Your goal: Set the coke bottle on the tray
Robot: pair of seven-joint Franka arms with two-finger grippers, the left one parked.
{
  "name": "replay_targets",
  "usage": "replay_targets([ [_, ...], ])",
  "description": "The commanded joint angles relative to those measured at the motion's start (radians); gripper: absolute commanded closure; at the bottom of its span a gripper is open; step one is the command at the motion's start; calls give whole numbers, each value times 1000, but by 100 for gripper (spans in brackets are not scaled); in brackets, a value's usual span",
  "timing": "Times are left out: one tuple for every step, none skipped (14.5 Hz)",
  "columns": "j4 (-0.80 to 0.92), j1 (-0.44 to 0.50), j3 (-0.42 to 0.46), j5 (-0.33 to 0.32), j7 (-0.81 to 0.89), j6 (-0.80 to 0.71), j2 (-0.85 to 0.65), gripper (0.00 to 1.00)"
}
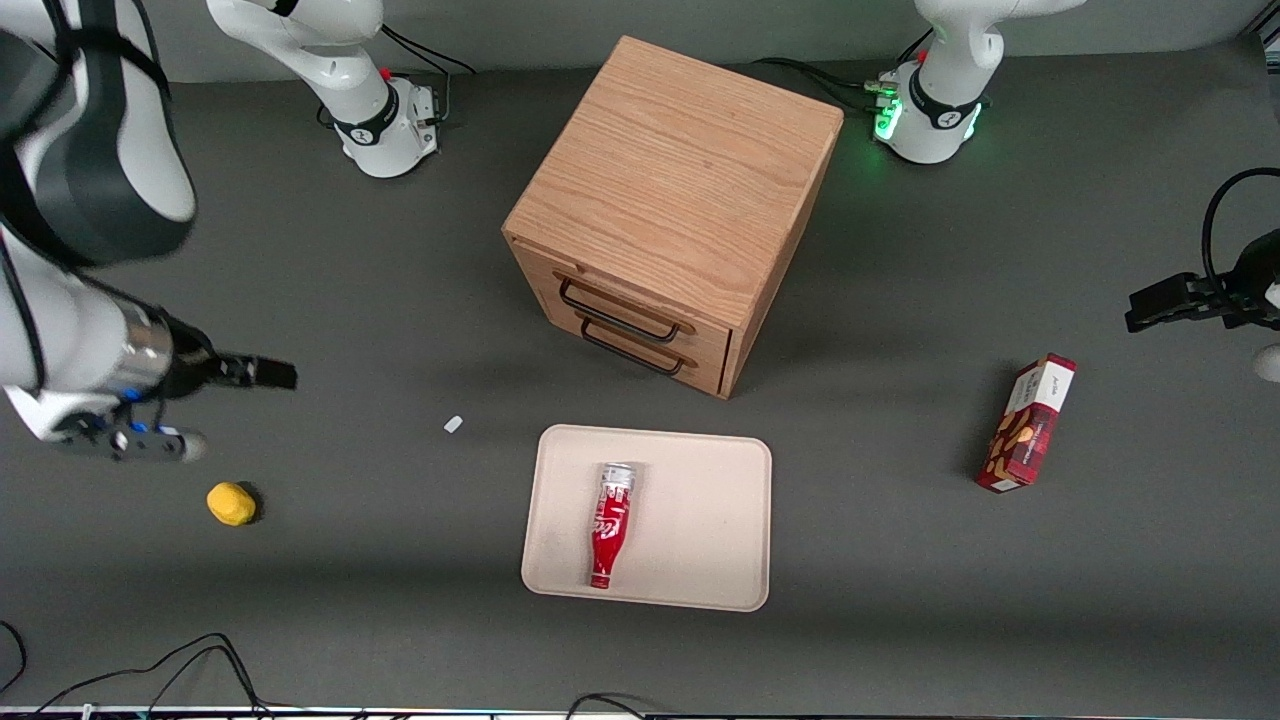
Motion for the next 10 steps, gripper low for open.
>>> replay_targets([
  [-110,109,-139,48,-42,-8,-147,0],
  [-126,130,-165,57,-43,-6,-178,0],
  [-136,124,-164,58,-49,-6,-195,0],
  [-134,112,-163,58,-63,-8,-200,0],
  [-128,110,-163,59,-65,-8,-198,0],
  [-114,110,-163,59,-65,-6,-195,0],
  [-90,111,-161,59,-59,-5,-185,0],
  [-73,114,-161,55,-66,-5,-180,0],
  [-68,116,-161,48,-66,-3,-180,0],
  [-65,118,-161,45,-57,-2,-178,0],
])
